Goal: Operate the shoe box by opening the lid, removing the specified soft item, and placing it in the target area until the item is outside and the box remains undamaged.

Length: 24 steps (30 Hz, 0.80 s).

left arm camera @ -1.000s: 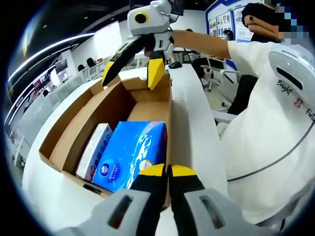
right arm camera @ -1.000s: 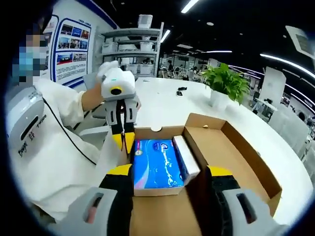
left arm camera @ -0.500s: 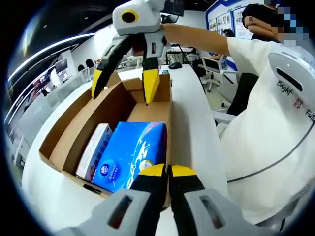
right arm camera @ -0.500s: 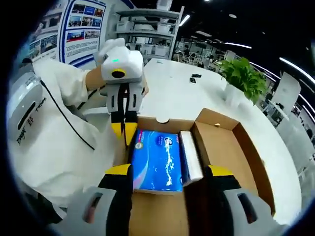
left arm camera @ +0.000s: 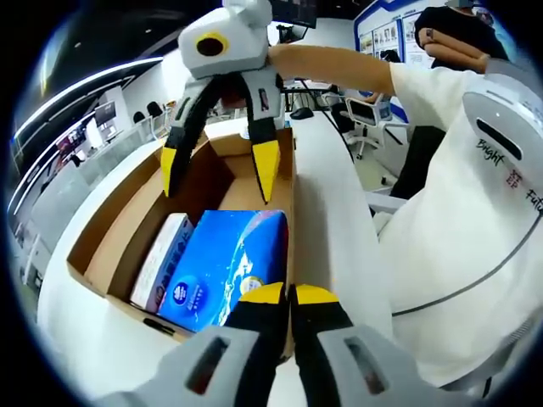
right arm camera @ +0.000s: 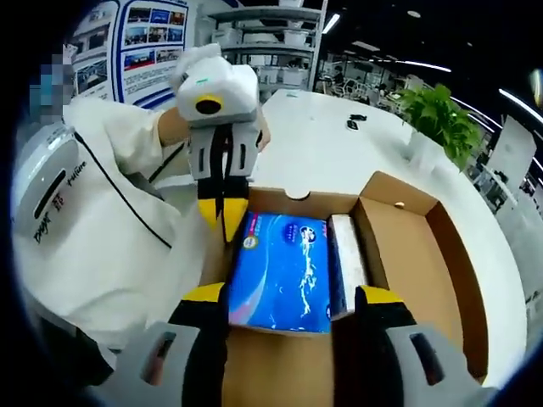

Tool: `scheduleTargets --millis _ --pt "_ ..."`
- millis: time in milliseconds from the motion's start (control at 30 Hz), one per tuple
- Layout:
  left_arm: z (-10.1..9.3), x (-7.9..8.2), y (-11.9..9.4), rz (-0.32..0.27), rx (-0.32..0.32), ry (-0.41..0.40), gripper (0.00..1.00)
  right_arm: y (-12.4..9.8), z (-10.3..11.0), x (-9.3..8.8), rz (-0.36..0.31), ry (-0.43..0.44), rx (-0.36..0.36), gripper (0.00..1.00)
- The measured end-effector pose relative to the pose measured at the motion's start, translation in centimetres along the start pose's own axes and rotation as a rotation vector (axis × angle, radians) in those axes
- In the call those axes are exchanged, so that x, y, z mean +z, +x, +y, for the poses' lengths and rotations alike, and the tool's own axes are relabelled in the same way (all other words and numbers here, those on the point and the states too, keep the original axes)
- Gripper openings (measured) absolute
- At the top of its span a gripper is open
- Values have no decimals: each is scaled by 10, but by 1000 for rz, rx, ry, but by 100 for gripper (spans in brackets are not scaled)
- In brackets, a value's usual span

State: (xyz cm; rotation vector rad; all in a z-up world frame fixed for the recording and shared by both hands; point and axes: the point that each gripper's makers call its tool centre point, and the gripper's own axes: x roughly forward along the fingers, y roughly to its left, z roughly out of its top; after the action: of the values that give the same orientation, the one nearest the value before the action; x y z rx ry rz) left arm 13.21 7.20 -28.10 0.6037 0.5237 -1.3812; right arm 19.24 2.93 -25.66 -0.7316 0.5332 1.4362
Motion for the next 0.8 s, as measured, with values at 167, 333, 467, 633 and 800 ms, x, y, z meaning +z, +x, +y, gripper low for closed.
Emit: scheduleTargets --millis 167,333,467,633,800 --pt "0 0 0 -2 2 0 2 10 6 -8 36 3 49 61" --pt "0 0 0 -3 3 0 2 12 3 -14 66 1 59 61" --pt "0 0 0 -2 2 0 2 16 7 -19 109 9 89 62" --pt "0 0 0 0 4 0 2 25 11 -21 145 7 110 65" --pt "0 0 1 2 4 2 2 34 15 -22 187 -29 120 66"
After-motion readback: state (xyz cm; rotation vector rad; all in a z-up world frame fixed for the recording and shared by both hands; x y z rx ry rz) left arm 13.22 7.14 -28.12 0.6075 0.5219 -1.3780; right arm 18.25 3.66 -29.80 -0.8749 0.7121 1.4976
